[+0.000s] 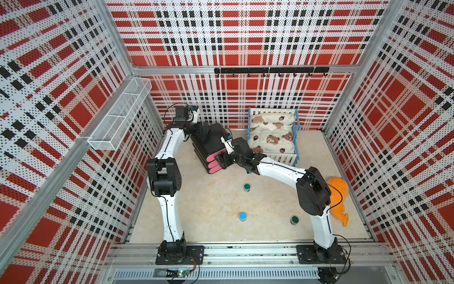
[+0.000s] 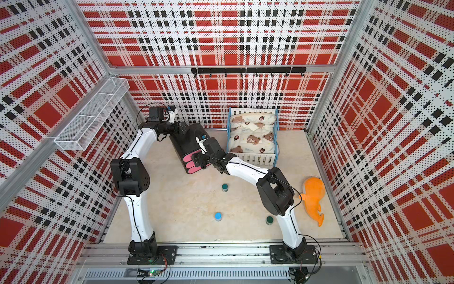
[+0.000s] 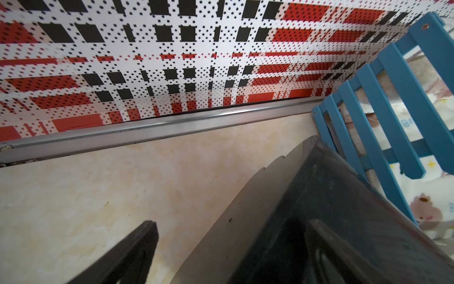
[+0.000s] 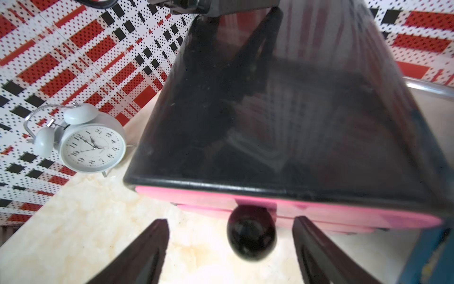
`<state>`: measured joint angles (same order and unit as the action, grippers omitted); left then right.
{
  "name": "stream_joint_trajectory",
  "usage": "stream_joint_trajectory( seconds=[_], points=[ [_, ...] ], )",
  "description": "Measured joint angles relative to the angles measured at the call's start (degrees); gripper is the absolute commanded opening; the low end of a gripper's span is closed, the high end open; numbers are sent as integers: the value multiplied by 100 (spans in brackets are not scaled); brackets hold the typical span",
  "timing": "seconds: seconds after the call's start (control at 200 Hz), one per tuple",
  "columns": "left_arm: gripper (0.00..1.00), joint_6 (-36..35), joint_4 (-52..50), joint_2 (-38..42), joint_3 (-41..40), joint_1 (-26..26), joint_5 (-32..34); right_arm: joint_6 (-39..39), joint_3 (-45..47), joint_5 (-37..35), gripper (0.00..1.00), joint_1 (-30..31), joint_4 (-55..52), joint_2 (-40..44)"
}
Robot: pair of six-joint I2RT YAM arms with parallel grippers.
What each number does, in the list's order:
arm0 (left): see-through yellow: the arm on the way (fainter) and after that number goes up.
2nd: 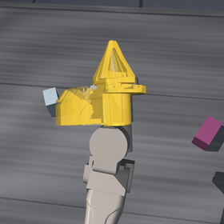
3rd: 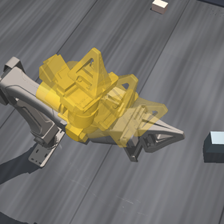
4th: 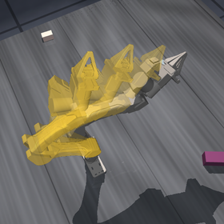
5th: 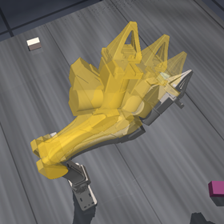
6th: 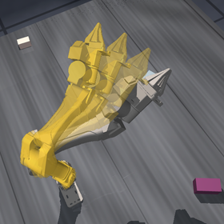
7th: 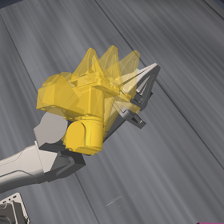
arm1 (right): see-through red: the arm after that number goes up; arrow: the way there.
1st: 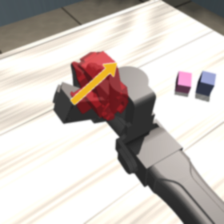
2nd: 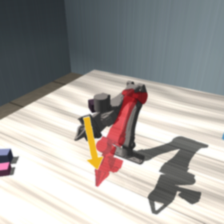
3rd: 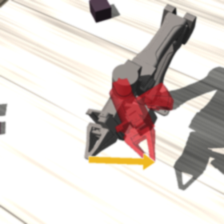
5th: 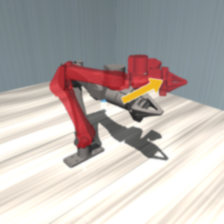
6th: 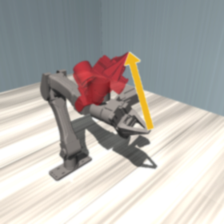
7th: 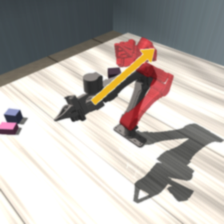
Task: Put the paint cans in the drawer according to color
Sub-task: Close the drawer in the storage box, then open the drawer in the storage box.
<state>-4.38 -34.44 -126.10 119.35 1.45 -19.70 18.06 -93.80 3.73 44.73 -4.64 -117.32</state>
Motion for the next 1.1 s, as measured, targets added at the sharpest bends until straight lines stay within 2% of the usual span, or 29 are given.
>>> stream_joint_trajectory(
  seconds=[0.24,0.386,0.611,1.102],
  points=[
    [99,15,-118,42,4,46,68,-9,929,-55,96,0,234,876],
    [99,31,-160,50,17,81,66,92,1386,-92,97,-2,485,1067],
    [99,52,-269,48,81,87,66,247,1604,-120,97,-2,732,820],
    [99,83,-330,48,94,87,24,247,1272,-79,92,-2,1117,-153]
  ],
)
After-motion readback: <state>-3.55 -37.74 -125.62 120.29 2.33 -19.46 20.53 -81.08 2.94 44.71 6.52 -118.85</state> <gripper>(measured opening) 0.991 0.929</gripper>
